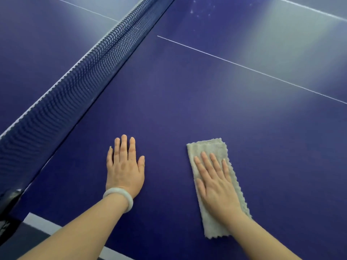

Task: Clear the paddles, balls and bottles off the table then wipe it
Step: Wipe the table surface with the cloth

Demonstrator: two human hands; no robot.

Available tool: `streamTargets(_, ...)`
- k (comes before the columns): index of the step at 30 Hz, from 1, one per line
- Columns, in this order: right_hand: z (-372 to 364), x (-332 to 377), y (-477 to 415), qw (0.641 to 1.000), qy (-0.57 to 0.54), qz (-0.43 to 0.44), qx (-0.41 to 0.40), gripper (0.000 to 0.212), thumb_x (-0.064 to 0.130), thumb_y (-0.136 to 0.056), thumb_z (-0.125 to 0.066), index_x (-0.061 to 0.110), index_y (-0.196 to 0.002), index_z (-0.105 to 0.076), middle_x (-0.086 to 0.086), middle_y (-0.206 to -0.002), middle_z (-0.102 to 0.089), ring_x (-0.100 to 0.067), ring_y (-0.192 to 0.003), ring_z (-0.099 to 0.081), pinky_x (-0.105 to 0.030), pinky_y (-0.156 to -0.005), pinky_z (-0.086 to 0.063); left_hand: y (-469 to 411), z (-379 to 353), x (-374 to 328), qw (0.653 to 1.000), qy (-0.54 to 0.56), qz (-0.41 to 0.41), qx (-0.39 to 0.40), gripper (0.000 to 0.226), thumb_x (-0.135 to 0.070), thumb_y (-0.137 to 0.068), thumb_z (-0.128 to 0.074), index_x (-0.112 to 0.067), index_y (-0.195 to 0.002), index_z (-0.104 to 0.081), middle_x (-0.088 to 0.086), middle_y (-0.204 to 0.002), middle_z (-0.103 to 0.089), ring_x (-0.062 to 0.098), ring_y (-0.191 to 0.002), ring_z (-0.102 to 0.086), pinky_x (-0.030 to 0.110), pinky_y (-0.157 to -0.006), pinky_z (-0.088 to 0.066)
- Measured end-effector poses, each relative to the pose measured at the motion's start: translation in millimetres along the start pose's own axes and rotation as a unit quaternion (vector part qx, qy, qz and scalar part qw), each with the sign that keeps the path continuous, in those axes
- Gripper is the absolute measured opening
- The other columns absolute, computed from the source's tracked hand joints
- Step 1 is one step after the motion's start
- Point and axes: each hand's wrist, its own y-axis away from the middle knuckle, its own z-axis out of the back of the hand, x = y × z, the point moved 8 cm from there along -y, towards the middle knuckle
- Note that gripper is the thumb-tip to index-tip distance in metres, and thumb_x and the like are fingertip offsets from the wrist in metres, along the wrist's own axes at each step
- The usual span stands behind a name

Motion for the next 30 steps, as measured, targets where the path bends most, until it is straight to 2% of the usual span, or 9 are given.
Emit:
streamTargets(2,4.1,-51.1,-6.2,0.992,-0.011,-0.125,0.002,0.061,0.045,-0.098,-0.007,0.034,-0.158,0.001,0.011,-0.165,0.008,-0.013,-0.152,0.012,-0.045,-0.123,0.003,1.5,0.5,-0.9,1.0,0.004,-0.003,-0.002,0.07,-0.048,-0.097,-0.01,-0.012,-0.156,-0.011,0.01,-0.164,-0.007,0.026,-0.152,-0.002,0.045,-0.124,-0.007)
streamTargets(5,4.7,-72.7,-14.8,0.981,-0.016,-0.195,0.005,0.065,0.046,-0.093,0.002,0.034,-0.156,0.011,0.011,-0.164,0.016,-0.013,-0.15,0.02,-0.045,-0.123,0.009,1.0,1.4,0.0,1.0,0.009,-0.002,-0.008,0.069,-0.046,-0.098,-0.017,-0.008,-0.156,-0.017,0.012,-0.163,-0.011,0.027,-0.152,-0.005,0.046,-0.123,-0.007)
streamTargets(8,5.3,-70.8,-20.1,0.98,-0.023,-0.196,0.008,0.065,0.045,-0.093,0.004,0.032,-0.155,0.015,0.009,-0.163,0.02,-0.015,-0.149,0.023,-0.046,-0.122,0.012,3.7,6.5,-17.3,0.999,0.044,-0.008,0.003,0.061,-0.035,-0.102,-0.033,-0.005,-0.154,-0.025,0.016,-0.162,-0.016,0.029,-0.152,-0.008,0.046,-0.123,-0.008)
streamTargets(13,8.9,-79.3,14.6,0.989,-0.059,-0.136,0.007,0.06,0.043,-0.103,-0.012,0.031,-0.157,0.011,0.009,-0.163,0.02,-0.013,-0.147,0.027,-0.045,-0.122,0.011,49.2,7.7,-145.9,0.98,0.069,-0.187,-0.006,0.055,-0.022,-0.091,-0.062,-0.004,-0.141,-0.049,0.017,-0.152,-0.04,0.032,-0.144,-0.032,0.049,-0.119,-0.025)
streamTargets(18,1.1,-169.8,127.6,0.987,-0.028,-0.158,-0.026,0.059,0.04,-0.103,-0.025,0.028,-0.159,-0.009,0.007,-0.166,-0.001,-0.015,-0.153,0.003,-0.044,-0.122,0.0,110.9,-18.3,-274.8,0.95,0.086,-0.298,0.034,0.067,-0.033,-0.082,-0.074,-0.005,-0.139,-0.052,0.018,-0.149,-0.043,0.031,-0.141,-0.034,0.045,-0.114,-0.019)
streamTargets(21,2.2,-255.6,168.0,0.96,-0.034,-0.278,-0.027,0.059,0.041,-0.1,-0.013,0.029,-0.158,-0.01,0.008,-0.166,-0.001,-0.014,-0.153,0.002,-0.041,-0.122,0.002,139.3,-43.2,-317.6,0.953,0.047,-0.279,0.108,0.099,-0.059,-0.076,-0.071,-0.01,-0.152,-0.032,0.02,-0.16,-0.02,0.034,-0.149,-0.008,0.048,-0.119,-0.002)
streamTargets(25,0.2,-298.2,184.7,0.889,-0.08,-0.447,-0.057,0.064,0.043,-0.093,0.004,0.026,-0.155,0.007,0.004,-0.165,0.009,-0.015,-0.151,0.011,-0.044,-0.123,0.006,144.2,-51.2,-341.4,0.975,0.042,-0.167,0.144,0.115,-0.09,-0.074,-0.03,-0.026,-0.14,0.04,0.01,-0.147,0.049,0.031,-0.135,0.047,0.049,-0.105,0.034)
streamTargets(27,3.5,-278.5,184.8,0.918,-0.062,-0.381,-0.088,0.063,0.041,-0.098,-0.017,0.021,-0.158,-0.011,0.0,-0.166,-0.005,-0.02,-0.153,-0.004,-0.046,-0.121,-0.004,142.6,-51.0,-344.8,0.977,0.026,-0.166,0.128,0.117,-0.096,-0.062,-0.011,-0.027,-0.139,0.042,0.012,-0.147,0.049,0.032,-0.136,0.045,0.05,-0.105,0.034)
streamTargets(30,-2.7,-264.3,205.7,0.984,-0.023,-0.163,-0.063,0.061,0.039,-0.099,-0.037,0.023,-0.157,-0.024,0.003,-0.165,-0.016,-0.019,-0.152,-0.015,-0.044,-0.118,-0.013,138.9,-50.4,-344.2,0.98,-0.007,-0.15,0.13,0.123,-0.101,-0.061,-0.007,-0.025,-0.157,0.003,0.015,-0.163,0.014,0.031,-0.149,0.016,0.047,-0.115,0.025)
